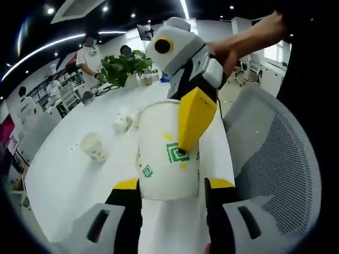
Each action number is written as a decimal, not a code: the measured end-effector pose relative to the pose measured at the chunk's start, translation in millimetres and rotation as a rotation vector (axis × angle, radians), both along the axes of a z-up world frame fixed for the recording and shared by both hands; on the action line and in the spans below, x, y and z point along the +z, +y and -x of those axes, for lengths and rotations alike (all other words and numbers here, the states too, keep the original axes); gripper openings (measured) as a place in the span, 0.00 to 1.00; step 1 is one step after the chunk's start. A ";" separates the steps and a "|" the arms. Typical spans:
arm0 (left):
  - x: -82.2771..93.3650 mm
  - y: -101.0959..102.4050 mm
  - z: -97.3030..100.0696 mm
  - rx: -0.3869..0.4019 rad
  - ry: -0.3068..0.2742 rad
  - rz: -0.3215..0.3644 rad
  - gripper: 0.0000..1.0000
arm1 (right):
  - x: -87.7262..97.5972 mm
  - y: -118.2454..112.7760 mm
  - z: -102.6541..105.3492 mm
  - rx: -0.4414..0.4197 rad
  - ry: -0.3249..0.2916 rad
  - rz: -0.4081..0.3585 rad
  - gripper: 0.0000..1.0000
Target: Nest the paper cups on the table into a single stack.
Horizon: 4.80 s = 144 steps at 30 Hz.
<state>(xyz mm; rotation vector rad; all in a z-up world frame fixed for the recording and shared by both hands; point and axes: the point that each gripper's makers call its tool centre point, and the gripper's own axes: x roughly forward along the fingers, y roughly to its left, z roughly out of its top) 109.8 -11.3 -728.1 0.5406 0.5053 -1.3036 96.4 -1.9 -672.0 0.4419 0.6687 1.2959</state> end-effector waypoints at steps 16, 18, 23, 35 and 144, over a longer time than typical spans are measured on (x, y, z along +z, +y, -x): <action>-1.9 18.3 -20.1 0.231 0.092 0.113 0.72 | -13.7 -30.0 -19.6 -0.057 -0.115 0.209 0.00; -2.1 21.1 -23.2 0.246 0.080 0.117 0.75 | -21.1 -35.0 -23.2 -0.058 -0.150 0.279 0.00; -3.0 25.3 -22.0 0.272 0.087 0.132 0.76 | -27.5 -37.7 -27.0 -0.030 -0.238 0.387 0.00; -7.4 28.1 -15.4 0.315 0.097 0.149 0.76 | -49.4 -39.0 -23.7 0.161 -0.423 0.646 0.00; -3.2 36.9 -5.4 0.495 0.162 0.264 0.77 | -4.6 -59.7 -228.8 -0.423 -0.169 0.284 0.47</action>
